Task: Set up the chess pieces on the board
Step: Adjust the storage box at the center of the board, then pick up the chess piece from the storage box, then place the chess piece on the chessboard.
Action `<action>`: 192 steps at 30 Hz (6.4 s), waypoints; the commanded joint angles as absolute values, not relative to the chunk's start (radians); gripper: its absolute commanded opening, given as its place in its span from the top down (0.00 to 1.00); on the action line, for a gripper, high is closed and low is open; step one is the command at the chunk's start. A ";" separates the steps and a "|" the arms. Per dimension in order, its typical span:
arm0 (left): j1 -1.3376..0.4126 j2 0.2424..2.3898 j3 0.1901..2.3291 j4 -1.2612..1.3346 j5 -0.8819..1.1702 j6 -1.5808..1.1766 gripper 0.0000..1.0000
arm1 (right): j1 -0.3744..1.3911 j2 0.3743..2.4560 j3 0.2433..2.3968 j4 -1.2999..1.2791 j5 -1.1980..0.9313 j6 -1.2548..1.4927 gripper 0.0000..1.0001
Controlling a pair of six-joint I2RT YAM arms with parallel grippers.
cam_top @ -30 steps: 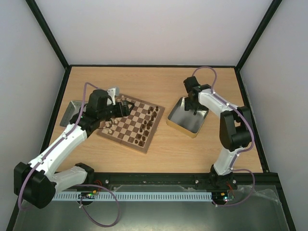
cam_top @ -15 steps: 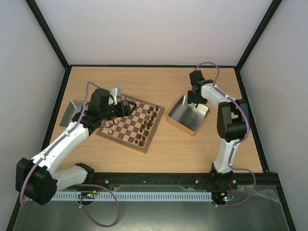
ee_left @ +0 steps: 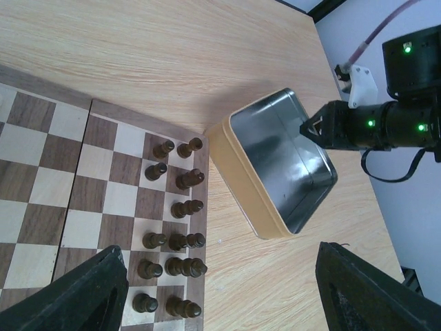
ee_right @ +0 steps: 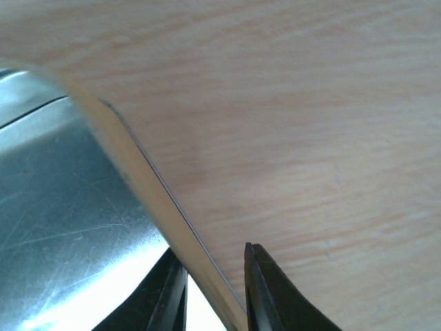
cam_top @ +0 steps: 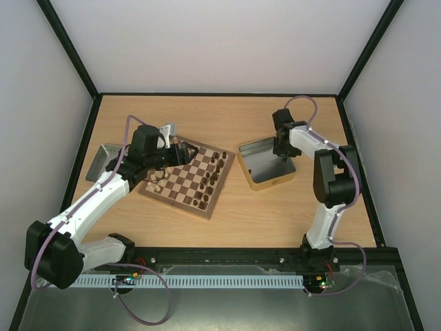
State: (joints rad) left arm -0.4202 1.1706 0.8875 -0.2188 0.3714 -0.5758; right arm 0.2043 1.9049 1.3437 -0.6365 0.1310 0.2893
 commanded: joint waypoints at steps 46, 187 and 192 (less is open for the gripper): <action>-0.471 1.213 0.923 -0.192 0.352 -0.617 0.24 | 0.313 1.688 0.802 0.136 -0.305 1.541 0.70; -0.717 1.085 0.844 0.058 0.670 -0.181 0.98 | 0.626 1.110 1.048 -0.408 -0.911 0.461 0.51; -0.719 1.086 0.848 0.059 0.652 -0.179 0.98 | 0.626 1.109 1.039 -0.429 -0.926 0.432 0.59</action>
State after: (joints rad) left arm -0.7136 1.1019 0.8154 0.0593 0.6392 -0.2230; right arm 0.6277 1.1210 1.0504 -0.3817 -0.8970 0.4808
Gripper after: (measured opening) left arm 0.146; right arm 0.441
